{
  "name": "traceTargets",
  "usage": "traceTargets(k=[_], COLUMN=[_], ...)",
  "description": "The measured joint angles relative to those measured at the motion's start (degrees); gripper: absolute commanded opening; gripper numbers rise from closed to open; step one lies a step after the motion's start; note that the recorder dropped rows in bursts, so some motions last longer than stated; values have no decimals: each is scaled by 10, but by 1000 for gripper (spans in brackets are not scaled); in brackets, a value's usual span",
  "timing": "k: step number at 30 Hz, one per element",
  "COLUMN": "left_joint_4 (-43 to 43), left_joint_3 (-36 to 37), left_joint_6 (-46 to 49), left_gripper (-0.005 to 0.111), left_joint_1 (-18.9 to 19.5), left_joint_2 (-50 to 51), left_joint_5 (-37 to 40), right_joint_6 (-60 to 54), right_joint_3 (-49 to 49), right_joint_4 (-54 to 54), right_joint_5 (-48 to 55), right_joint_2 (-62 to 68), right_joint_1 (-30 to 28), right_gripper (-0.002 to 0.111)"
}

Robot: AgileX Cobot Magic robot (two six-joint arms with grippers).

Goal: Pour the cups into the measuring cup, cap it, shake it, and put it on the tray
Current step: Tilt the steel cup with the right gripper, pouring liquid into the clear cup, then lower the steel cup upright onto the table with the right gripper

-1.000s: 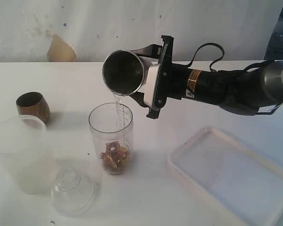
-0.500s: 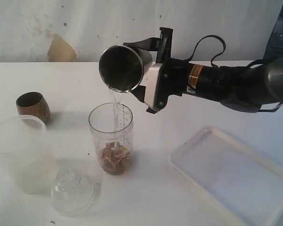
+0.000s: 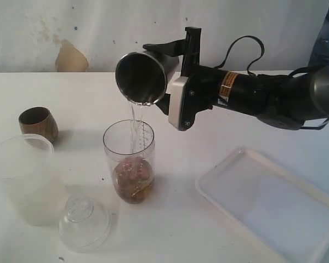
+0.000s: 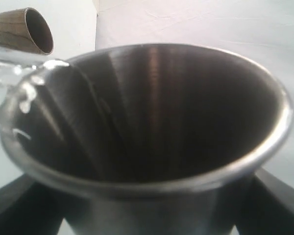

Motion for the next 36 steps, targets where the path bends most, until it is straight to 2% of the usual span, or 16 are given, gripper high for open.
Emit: traceTargets(k=[5, 21, 29, 33, 36], left_joint_4=[0, 0, 0, 0, 0], left_joint_3=[0, 0, 0, 0, 0], left_joint_6=[0, 0, 0, 0, 0], left_gripper=[1, 1, 1, 1, 1], left_joint_1=[0, 0, 0, 0, 0], left_joint_2=[0, 0, 0, 0, 0], left_joint_5=[0, 0, 0, 0, 0], right_joint_6=[-42, -68, 95, 242, 356], right_joint_3=[0, 0, 0, 0, 0], right_joint_4=[2, 8, 9, 14, 63], right_joint_5=[0, 0, 0, 3, 40], right_joint_2=[0, 0, 0, 0, -1], right_joint_1=[0, 0, 0, 0, 1], right_gripper=[0, 0, 0, 0, 0])
